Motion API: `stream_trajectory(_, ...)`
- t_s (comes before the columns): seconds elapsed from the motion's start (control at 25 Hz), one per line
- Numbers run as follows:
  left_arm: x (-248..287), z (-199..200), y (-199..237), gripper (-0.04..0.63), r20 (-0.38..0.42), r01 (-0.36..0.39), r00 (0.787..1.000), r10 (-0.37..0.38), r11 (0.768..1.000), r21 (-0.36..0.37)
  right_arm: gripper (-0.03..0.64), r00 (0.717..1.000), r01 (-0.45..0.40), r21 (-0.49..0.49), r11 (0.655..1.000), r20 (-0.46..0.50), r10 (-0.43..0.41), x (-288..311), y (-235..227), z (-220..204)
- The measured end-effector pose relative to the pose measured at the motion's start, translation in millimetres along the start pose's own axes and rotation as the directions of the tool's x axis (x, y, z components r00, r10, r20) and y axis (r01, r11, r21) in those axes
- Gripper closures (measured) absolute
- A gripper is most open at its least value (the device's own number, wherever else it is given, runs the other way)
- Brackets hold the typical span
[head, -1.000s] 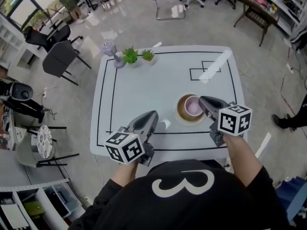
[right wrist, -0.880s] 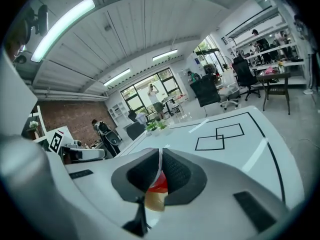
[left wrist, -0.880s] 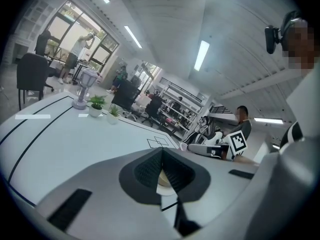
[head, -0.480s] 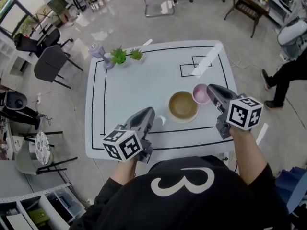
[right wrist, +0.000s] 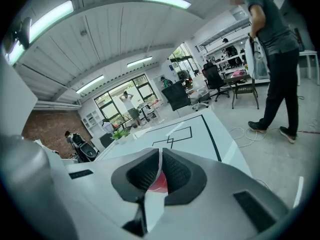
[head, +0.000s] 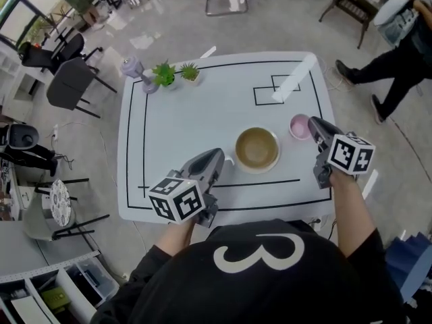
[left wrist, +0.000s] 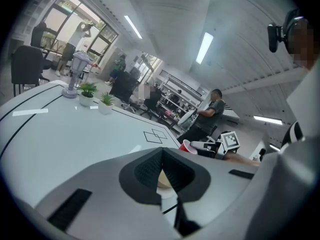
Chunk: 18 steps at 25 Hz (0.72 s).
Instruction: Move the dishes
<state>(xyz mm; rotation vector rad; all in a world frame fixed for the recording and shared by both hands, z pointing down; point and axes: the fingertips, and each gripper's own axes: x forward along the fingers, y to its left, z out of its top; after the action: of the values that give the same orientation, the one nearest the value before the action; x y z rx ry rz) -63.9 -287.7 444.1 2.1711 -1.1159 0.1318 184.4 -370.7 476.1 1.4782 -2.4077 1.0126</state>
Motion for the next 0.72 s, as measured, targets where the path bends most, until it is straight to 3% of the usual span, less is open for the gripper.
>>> stream_trajectory(0.52, 9, -8, 2, 0.594, -0.039, -0.02, 0.999, 0.02, 1.0, 0.016, 0.575, 0.999, 0.044, 0.05, 0.998, 0.017, -0.045, 7, -32, -7)
stream_trajectory(0.72, 4, -7, -1, 0.594, -0.038, -0.021, 0.999, 0.022, 0.999, 0.029, 0.477, 0.999, 0.012, 0.069, 0.998, 0.038, -0.014, 1, -23, -2)
